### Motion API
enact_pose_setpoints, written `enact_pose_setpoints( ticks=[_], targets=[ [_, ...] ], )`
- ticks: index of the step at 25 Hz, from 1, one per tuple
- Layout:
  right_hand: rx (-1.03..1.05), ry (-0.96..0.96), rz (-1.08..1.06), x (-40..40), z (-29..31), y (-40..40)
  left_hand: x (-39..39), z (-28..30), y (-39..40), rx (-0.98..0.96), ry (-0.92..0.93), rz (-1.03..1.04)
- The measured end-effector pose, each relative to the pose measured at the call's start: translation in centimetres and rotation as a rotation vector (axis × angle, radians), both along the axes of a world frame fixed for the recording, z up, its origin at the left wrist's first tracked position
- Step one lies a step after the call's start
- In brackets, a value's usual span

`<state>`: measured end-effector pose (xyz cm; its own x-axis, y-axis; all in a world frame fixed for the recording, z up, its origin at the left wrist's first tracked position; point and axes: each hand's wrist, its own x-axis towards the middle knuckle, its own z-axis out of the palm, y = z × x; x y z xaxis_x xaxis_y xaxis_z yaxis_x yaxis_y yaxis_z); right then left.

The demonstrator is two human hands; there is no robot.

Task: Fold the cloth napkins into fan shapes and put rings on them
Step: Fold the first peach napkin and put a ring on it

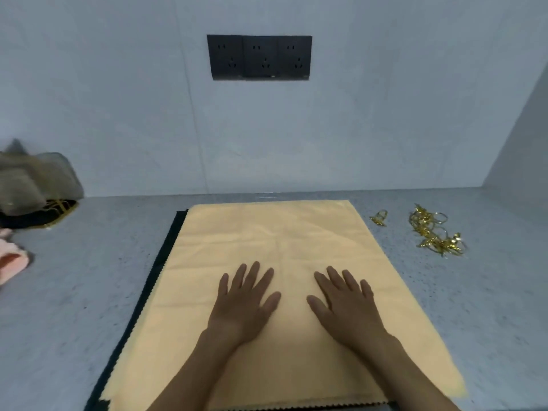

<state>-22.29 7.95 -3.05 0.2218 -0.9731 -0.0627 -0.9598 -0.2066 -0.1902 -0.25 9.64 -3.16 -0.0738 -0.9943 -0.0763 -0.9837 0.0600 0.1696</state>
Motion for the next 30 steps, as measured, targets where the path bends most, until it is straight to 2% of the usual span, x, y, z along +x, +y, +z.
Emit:
enact_pose_setpoints(
  ticks=[9,12,14,17,19,21,24,30],
  targets=[
    [-0.038,0.079,-0.01,-0.1,-0.8,-1.9,0.2,-0.3,-2.9,-0.012,0.013,-0.013],
    [-0.037,0.078,0.007,0.1,-0.6,-3.4,0.2,0.5,-3.2,-0.173,0.186,-0.011],
    [-0.032,0.068,0.031,-0.1,-0.6,-3.8,0.3,1.3,-1.5,-0.181,0.315,-0.131],
    [-0.068,-0.073,0.178,-0.8,-0.4,-3.1,1.0,1.8,2.2,0.153,0.209,-0.418],
    [-0.058,-0.157,0.323,-1.3,-0.1,-1.3,1.8,1.9,3.3,0.248,0.107,-0.501],
    [-0.049,-0.134,0.377,-1.8,-0.1,1.3,1.9,1.8,3.7,0.243,0.061,-0.516],
    [-0.074,-0.097,0.375,-2.5,-0.6,3.9,1.3,0.7,3.7,0.119,0.02,-0.497],
    [-0.115,-0.097,0.401,-2.6,-0.2,0.7,0.5,1.4,1.4,0.085,0.008,-0.419]
  ],
)
